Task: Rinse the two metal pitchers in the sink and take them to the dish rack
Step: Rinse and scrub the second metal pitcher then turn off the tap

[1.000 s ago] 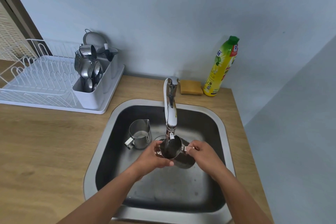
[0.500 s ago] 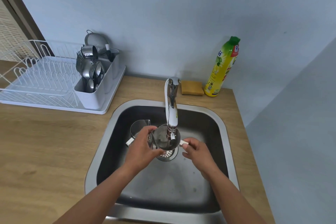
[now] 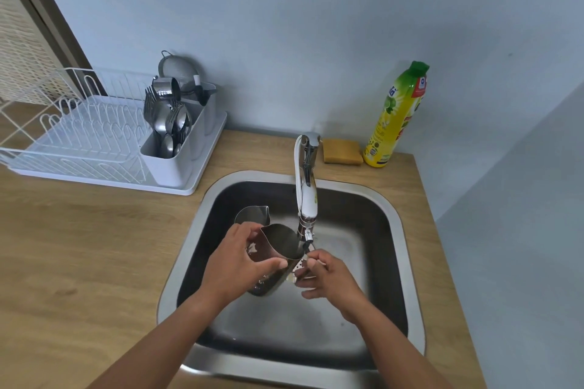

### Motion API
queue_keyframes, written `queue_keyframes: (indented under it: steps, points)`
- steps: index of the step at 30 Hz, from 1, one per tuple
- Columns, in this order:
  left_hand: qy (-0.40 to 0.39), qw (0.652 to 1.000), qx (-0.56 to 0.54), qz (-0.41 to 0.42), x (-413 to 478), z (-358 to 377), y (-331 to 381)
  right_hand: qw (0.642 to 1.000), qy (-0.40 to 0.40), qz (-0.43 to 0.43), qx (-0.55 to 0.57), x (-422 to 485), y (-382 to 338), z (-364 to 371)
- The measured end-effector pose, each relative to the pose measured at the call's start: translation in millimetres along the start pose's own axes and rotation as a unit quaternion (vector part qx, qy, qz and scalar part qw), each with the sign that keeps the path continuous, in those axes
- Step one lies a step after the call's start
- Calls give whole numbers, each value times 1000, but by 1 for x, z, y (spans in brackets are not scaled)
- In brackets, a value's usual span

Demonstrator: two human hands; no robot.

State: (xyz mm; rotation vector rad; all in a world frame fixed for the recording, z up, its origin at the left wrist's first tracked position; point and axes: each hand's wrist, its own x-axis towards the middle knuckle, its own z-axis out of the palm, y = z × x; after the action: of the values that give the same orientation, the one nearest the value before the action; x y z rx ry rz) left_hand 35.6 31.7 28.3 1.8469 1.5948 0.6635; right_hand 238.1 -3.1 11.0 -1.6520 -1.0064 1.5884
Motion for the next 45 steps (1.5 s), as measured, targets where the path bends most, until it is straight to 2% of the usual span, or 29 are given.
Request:
queue_keyframes:
  steps: [4,7,10,16,21,25,29,34,37,42,45]
  points:
    - [-25,999,-13,-33,-6,1,1,998,-3,18,-53,-9,2,-4]
    - [-57,994,-31,-88,-8,9,-1,994,11,26,-109,-16,-3,-11]
    - [-101,981,-93,-134,-10,19,-5,981,37,11,-189,-24,-10,-22]
    - [-196,921,-272,-199,-12,35,12,926,96,-50,-362,-39,-28,-47]
    - [-208,903,-323,-190,-1,47,21,891,133,-89,-424,-48,-38,-59]
    - [-193,914,-322,-152,9,50,25,906,146,-108,-381,-44,-35,-63]
    - [-133,938,-299,-115,18,50,22,929,164,-117,-310,-28,-25,-56]
    - [-73,981,-168,-58,20,34,19,972,156,-93,-153,-7,-12,-39]
    - [-35,995,-89,-22,17,21,18,985,130,-80,-75,1,-7,-27]
    - [-4,999,-34,29,8,0,18,993,87,-73,-34,6,-1,-8]
    - [1,999,-31,23,4,-5,15,996,63,-58,-41,6,0,1]
